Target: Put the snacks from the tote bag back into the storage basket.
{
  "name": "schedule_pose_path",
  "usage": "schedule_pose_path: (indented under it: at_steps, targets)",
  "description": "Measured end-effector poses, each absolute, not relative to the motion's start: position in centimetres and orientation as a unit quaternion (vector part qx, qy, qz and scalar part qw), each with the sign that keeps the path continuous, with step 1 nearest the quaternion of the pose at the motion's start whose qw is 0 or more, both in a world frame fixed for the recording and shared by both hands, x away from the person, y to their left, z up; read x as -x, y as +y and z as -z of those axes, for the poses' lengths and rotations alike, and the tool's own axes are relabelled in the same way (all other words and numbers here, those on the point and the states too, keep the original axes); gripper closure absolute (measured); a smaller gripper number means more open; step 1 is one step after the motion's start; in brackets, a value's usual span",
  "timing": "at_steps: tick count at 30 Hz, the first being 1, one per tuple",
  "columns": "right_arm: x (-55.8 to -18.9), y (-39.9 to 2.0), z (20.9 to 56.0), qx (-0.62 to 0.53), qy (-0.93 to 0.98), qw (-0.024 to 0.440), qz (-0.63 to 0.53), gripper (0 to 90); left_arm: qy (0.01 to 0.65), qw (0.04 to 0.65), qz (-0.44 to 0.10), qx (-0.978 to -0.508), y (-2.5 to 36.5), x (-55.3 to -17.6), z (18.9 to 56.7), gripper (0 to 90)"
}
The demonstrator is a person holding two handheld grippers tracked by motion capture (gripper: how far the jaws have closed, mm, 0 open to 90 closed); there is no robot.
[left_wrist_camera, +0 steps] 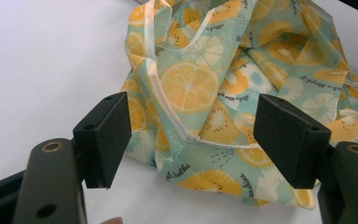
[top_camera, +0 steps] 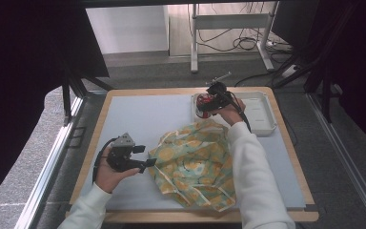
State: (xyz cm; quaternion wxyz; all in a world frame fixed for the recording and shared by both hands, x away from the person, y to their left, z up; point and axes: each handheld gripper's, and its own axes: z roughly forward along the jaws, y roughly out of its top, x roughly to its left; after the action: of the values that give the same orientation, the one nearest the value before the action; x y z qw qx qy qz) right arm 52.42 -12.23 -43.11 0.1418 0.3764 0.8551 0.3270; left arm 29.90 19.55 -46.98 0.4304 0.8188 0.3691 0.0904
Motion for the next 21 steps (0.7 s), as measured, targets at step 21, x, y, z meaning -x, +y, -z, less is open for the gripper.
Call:
schedule_pose_path:
  at_steps: [21]
  targets:
    - [-53.9,-11.3,46.6,-0.397,0.867,0.113,-0.280,25.4,0.370,0.429,-0.090,-0.819,19.6,-30.0,47.1,28.0]
